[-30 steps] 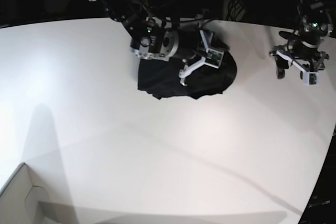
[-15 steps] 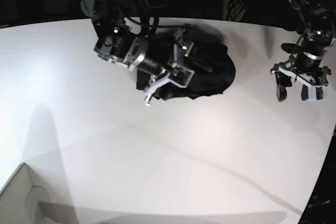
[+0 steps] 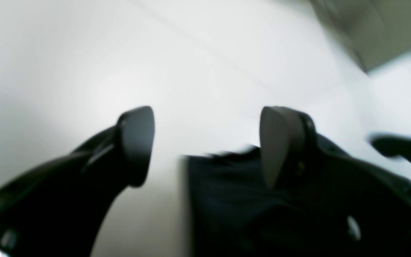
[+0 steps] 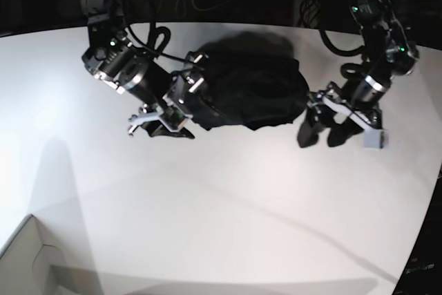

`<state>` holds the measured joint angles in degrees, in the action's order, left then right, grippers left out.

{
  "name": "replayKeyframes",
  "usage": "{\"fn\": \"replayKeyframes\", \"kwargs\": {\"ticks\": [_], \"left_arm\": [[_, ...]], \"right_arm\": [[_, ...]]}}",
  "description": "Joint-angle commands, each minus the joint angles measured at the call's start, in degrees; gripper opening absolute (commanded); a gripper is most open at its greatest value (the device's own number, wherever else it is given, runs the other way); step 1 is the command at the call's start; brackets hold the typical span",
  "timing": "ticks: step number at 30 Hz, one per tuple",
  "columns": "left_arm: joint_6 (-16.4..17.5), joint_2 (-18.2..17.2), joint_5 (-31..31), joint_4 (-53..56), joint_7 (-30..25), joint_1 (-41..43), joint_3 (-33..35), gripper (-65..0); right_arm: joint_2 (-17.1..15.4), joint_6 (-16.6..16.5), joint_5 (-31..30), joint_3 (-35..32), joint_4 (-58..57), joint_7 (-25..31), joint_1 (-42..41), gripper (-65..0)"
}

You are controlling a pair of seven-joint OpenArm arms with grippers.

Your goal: Layout the t-shirt on the table in an organized manner, then fold the t-shirt properly

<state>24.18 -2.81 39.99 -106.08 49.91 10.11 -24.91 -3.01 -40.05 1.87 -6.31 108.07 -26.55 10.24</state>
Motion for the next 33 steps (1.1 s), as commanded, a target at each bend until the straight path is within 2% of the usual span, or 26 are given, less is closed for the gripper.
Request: {"fn": "replayKeyframes", "kwargs": {"ticks": [1, 6, 11, 14, 17, 22, 30, 33], "left_arm": [[0.2, 0.0, 0.1, -0.3, -0.9, -0.3, 1.4, -20.1], [0.2, -0.1, -6.4, 5.6, -1.0, -0.4, 7.7, -20.1], [0.3, -0.7, -12.4, 12.6, -1.0, -0.4, 3.9, -20.1], [0.3, -2.7, -12.8, 17.1, -1.3, -0.9, 2.4, -20.1], [0.3, -4.4, -12.6, 20.1, -4.2, -2.2, 1.8, -20.1], [0.3, -6.0, -12.6, 19.9, -6.4, -2.1, 1.7, -20.2], [0.3, -5.2, -12.5, 14.6, -6.3, -0.9, 2.1, -20.2], [0.3, -4.0, -10.6, 12.2, -6.3, -0.7, 1.8, -20.2]], "right_arm": [[0.1, 0.1, -0.9, 0.4, 1.0, 1.5, -0.1, -26.4], [0.0, 0.1, -0.9, 2.5, 1.1, 1.3, 0.3, -26.4], [0.0, 0.1, -0.9, 3.4, 1.2, 1.4, 1.0, -26.4], [0.1, 0.1, -0.9, 3.4, 1.3, 1.2, 1.1, -26.4], [0.1, 0.1, -0.9, 3.4, 1.2, 1.2, 1.1, -26.5], [0.1, 0.1, -0.9, 3.3, 1.2, 1.2, 1.1, -26.5], [0.1, 0.1, -0.9, 3.3, 1.4, 1.2, 1.1, -26.5], [0.1, 0.1, -0.9, 3.3, 1.4, 1.2, 1.1, -26.5]]}}
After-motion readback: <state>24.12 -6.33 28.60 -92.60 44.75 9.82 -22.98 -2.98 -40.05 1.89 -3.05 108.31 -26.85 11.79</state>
